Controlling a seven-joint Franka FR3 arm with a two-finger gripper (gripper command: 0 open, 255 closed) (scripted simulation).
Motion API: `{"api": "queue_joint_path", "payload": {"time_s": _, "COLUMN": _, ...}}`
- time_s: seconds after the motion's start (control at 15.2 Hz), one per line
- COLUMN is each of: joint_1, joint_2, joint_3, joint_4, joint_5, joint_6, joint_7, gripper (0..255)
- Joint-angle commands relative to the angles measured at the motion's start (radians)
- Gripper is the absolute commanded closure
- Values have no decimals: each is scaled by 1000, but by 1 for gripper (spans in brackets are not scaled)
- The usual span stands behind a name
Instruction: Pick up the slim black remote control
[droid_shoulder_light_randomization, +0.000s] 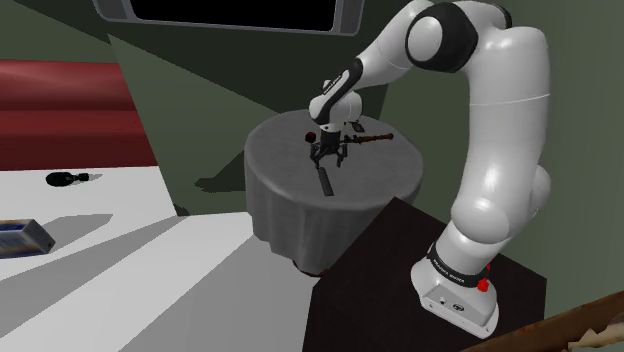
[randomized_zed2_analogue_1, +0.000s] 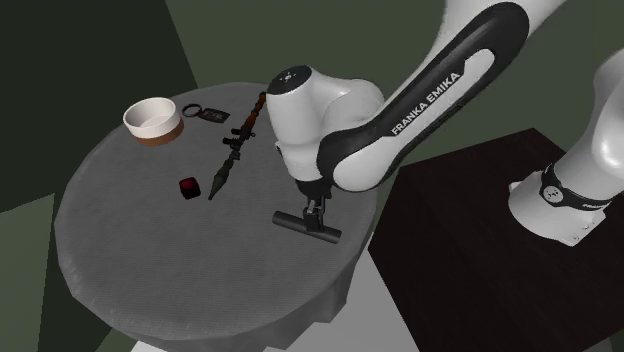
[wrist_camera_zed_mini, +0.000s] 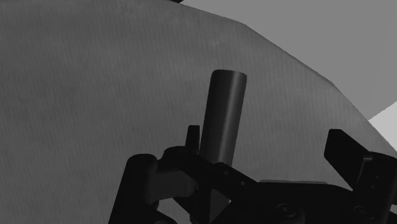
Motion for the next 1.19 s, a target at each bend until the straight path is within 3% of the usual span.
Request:
{"api": "queue_joint_path", "payload": {"time_s": 0.0, "joint_1": -18, "joint_2": 77, "joint_3": 0, "joint_4": 56, "joint_5": 25, "joint_6": 10, "joint_7": 5, "gripper": 0}}
{"api": "queue_joint_path", "payload": {"time_s": 0.33, "joint_1": -61, "joint_2": 247, "joint_3": 3, "joint_4": 190, "joint_5": 75, "joint_6": 23, "joint_7": 20, "gripper": 0}}
{"api": "queue_joint_path", "payload": {"time_s": 0.92, "joint_1": -69, "joint_2": 338, "joint_3": 15, "joint_4": 226, "joint_5": 87, "joint_6": 78, "joint_7": 9, "gripper": 0}}
{"api": "queue_joint_path", "payload": {"time_s": 0.99, "joint_1": -70, "joint_2": 338, "joint_3": 15, "joint_4": 226, "joint_5": 87, "joint_6": 78, "joint_7": 8, "gripper": 255}}
{"api": "queue_joint_path", "payload": {"time_s": 1.12, "joint_1": -71, "joint_2": 338, "joint_3": 15, "joint_4": 225, "joint_5": 87, "joint_6": 78, "joint_7": 7, "gripper": 255}}
